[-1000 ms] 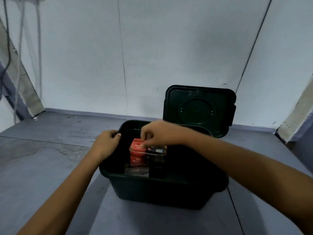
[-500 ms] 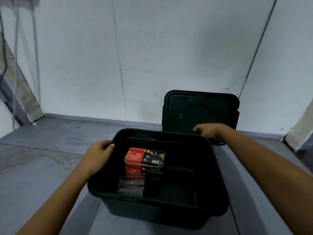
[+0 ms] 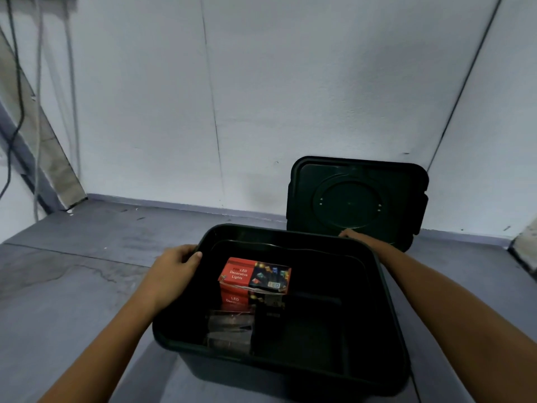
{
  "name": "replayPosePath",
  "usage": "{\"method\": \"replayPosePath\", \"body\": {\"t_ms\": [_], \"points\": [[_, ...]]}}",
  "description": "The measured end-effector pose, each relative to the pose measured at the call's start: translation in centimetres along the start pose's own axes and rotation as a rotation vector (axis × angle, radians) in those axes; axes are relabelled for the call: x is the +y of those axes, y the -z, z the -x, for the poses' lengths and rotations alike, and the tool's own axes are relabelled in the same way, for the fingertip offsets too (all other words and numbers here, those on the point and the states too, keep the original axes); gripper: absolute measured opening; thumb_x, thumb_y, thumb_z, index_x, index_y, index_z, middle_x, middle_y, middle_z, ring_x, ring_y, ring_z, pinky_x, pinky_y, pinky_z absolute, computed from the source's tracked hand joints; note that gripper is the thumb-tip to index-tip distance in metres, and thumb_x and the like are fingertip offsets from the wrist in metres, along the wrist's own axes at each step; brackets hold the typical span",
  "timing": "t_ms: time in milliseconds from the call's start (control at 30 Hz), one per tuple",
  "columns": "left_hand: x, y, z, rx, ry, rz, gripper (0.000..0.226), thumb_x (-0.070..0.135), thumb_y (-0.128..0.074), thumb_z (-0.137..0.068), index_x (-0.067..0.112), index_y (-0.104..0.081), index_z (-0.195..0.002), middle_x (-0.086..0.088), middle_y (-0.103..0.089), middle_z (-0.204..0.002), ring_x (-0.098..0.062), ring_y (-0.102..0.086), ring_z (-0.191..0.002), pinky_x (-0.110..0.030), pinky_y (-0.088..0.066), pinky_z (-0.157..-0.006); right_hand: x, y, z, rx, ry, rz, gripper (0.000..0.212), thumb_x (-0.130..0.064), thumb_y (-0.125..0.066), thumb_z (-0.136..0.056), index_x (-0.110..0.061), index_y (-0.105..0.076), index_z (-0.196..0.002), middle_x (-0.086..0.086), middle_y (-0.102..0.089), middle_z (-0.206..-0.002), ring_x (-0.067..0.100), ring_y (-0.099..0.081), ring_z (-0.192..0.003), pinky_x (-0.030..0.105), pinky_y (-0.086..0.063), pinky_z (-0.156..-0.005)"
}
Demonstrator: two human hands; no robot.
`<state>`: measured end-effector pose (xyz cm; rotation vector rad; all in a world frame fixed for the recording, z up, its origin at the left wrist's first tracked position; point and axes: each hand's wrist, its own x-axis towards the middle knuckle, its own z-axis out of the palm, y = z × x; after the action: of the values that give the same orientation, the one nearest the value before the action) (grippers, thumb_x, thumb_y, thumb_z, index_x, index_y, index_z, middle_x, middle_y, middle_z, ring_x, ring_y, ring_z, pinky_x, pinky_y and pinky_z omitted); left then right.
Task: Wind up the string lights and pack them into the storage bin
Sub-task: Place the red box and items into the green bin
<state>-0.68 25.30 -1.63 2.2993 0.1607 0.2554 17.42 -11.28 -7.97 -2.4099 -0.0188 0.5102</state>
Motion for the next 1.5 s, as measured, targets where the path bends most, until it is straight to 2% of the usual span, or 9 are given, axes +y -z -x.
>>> {"method": "replayPosePath", "body": {"t_ms": [133,333,567,767,867,1000,1133,1300,1500], "points": [[0.2,0.0,0.1,0.009,-0.008,-0.020,0.029,0.018,-0.045,-0.097,0.009,-0.061,-0.119,-0.009,-0.065,-0.108,-0.013,-0.055,-0.089,-0.026,-0.039,-0.075,0.3,0.2,1.1,0.059,0.054,-0.025,0.007,-0.018,-0.050,-0.093,-0.014,-0.046,-0.097,0.012,-0.053,-0.112,0.021,-0.049,-0.091,0.037,-0.042,-0.084],[0.0,0.0,0.1,0.002,-0.005,-0.030,0.031,0.018,-0.045,-0.097,0.007,-0.059,-0.122,-0.013,-0.064,-0.115,-0.015,-0.053,-0.090,-0.028,-0.039,-0.077,-4.1,5.6,6.8,0.175,0.126,0.069,0.054,-0.022,-0.077,-0.072,-0.020,-0.040,-0.112,0.009,-0.056,-0.096,0.019,-0.058,-0.070,0.032,-0.051,-0.052],[0.2,-0.1,-0.1,0.008,-0.013,-0.062,0.032,0.016,-0.045,-0.096,0.002,-0.058,-0.122,-0.018,-0.062,-0.119,-0.031,-0.057,-0.107,-0.031,-0.039,-0.081,-11.8,10.2,15.8,0.234,0.290,0.046,0.067,-0.019,-0.078,-0.072,-0.026,-0.037,-0.124,0.005,-0.053,-0.109,0.022,-0.062,-0.086,0.037,-0.058,-0.066],[0.3,-0.2,-0.2,-0.015,-0.023,-0.078,0.032,0.017,-0.044,-0.097,0.001,-0.058,-0.121,-0.021,-0.061,-0.119,-0.034,-0.057,-0.107,-0.034,-0.042,-0.085,-14.4,5.8,20.9,0.026,0.368,0.235,0.069,-0.019,-0.079,-0.071,-0.031,-0.036,-0.123,-0.002,-0.049,-0.111,0.019,-0.062,-0.088,0.035,-0.059,-0.071],[0.3,-0.1,-0.1,-0.015,-0.025,-0.073,0.032,0.016,-0.044,-0.096,-0.001,-0.059,-0.120,-0.022,-0.061,-0.119,-0.035,-0.056,-0.108,-0.034,-0.041,-0.086,-13.7,1.9,20.7,-0.145,0.362,0.303,0.068,-0.022,-0.079,-0.069,-0.030,-0.038,-0.122,0.002,-0.053,-0.109,0.020,-0.065,-0.084,0.035,-0.059,-0.068],[0.4,-0.1,0.1,-0.012,-0.035,-0.076,0.032,0.015,-0.043,-0.096,-0.002,-0.059,-0.118,-0.023,-0.062,-0.116,-0.035,-0.057,-0.105,-0.032,-0.040,-0.081,-11.9,-3.4,19.3,-0.259,0.278,0.511,0.065,-0.025,-0.076,-0.073,-0.026,-0.037,-0.126,-0.006,-0.053,-0.097,0.009,-0.057,-0.077,0.027,-0.053,-0.062],[0.5,-0.2,0.1,-0.005,-0.036,-0.070,0.031,0.015,-0.044,-0.096,-0.002,-0.060,-0.116,-0.023,-0.062,-0.115,-0.035,-0.057,-0.105,-0.031,-0.039,-0.080,-9.8,-7.0,17.2,-0.301,0.216,0.636,0.065,-0.027,-0.073,-0.077,-0.016,-0.035,-0.129,0.004,-0.052,-0.110,0.015,-0.049,-0.090,0.026,-0.039,-0.074],[0.1,-0.2,-0.2,-0.012,-0.042,-0.108,0.031,0.015,-0.042,-0.097,-0.004,-0.061,-0.113,-0.024,-0.063,-0.113,-0.035,-0.057,-0.102,-0.031,-0.040,-0.079,-8.8,-8.7,15.9,-0.376,0.171,0.699,0.068,-0.024,-0.072,-0.078,-0.015,-0.032,-0.132,0.012,-0.048,-0.129,0.025,-0.051,-0.110,0.037,-0.045,-0.093],[-0.3,0.0,-1.0,-0.075,-0.042,-0.277,0.049,0.034,-0.031,-0.099,-0.001,-0.065,-0.101,-0.021,-0.066,-0.098,-0.029,-0.059,-0.084,-0.032,-0.043,-0.073,-9.0,-8.7,16.1,-0.404,0.192,0.855,0.073,-0.038,-0.059,-0.088,-0.019,-0.020,-0.147,0.014,-0.035,-0.144,0.030,-0.038,-0.129,0.039,-0.033,-0.106]]}}
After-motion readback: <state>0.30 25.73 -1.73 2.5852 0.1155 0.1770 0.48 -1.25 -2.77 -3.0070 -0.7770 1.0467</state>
